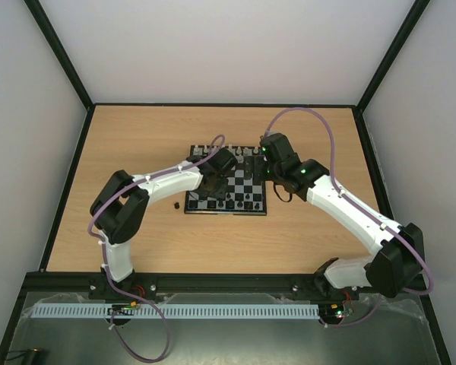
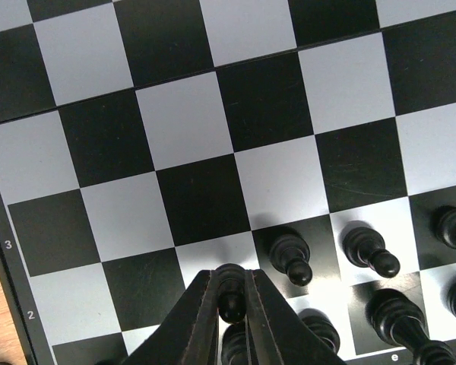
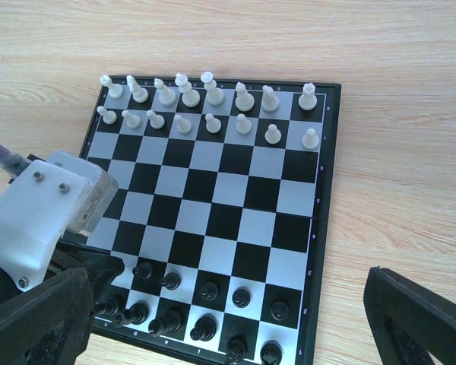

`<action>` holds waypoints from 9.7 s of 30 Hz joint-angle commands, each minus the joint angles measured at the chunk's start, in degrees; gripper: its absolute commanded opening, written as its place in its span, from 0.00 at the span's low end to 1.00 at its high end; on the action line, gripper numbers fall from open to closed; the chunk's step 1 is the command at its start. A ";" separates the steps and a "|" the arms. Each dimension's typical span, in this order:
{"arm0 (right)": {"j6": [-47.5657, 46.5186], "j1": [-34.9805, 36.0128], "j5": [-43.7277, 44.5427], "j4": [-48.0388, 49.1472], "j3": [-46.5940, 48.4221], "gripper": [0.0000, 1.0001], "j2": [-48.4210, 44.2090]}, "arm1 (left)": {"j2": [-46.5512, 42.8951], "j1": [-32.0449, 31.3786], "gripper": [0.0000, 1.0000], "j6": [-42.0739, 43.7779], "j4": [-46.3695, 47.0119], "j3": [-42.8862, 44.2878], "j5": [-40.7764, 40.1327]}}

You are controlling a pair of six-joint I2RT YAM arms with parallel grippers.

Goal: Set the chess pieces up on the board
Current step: Place the chess piece on the chessboard, then pick up the chess piece at the center of the board, then place the chess piece on the chessboard, then pick up the chess piece at the center of the board, then place the chess piece on the chessboard.

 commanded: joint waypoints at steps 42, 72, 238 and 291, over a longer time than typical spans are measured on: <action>-0.14 -0.16 -3.18 0.83 -0.75 0.98 1.88 | -12.25 16.05 0.99 -0.11 2.71 -4.88 -7.94; -0.31 -0.17 -5.43 1.17 -0.79 0.99 3.35 | -4.03 22.40 0.27 1.86 10.65 -10.68 -2.28; -0.84 -0.17 -9.12 2.13 -1.10 0.99 3.84 | 3.72 22.37 0.03 3.81 7.50 -2.02 -0.83; -1.02 -0.09 -8.39 1.80 -1.13 0.99 3.50 | -6.53 7.53 0.07 1.22 3.09 -11.56 0.79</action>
